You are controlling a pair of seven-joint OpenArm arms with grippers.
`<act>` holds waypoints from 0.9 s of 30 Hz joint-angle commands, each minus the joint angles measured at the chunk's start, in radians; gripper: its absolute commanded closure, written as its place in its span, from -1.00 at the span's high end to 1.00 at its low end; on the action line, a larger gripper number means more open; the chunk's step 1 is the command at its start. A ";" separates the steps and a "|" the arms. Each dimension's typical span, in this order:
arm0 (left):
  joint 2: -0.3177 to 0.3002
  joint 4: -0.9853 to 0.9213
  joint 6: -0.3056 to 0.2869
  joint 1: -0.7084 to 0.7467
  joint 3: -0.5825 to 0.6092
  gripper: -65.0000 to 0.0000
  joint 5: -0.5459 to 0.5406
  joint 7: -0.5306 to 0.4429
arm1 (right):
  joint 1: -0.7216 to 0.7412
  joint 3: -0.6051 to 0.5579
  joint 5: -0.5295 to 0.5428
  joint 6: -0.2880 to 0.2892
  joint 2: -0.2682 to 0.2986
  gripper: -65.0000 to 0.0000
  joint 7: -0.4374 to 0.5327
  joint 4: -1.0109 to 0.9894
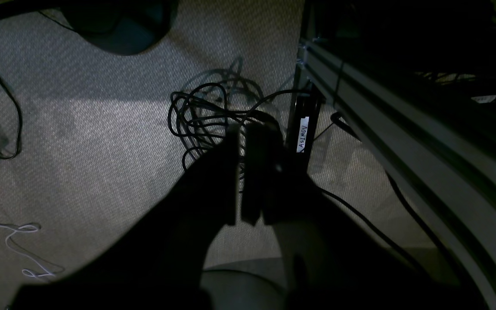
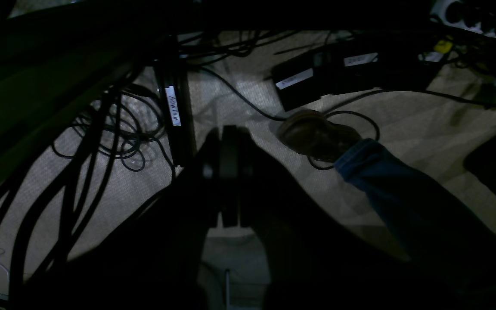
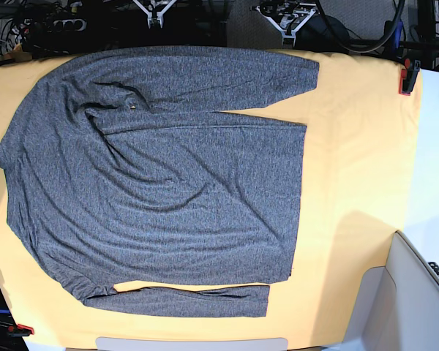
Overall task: Fold the T-shirt properly
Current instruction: 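Move both grippers toward the shirt edge along the stretched sleeve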
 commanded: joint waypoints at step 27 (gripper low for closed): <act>-0.002 0.414 -0.001 0.277 -0.002 -1.00 0.004 0.006 | -0.235 0.001 -0.003 -0.001 0.002 -1.00 0.007 0.296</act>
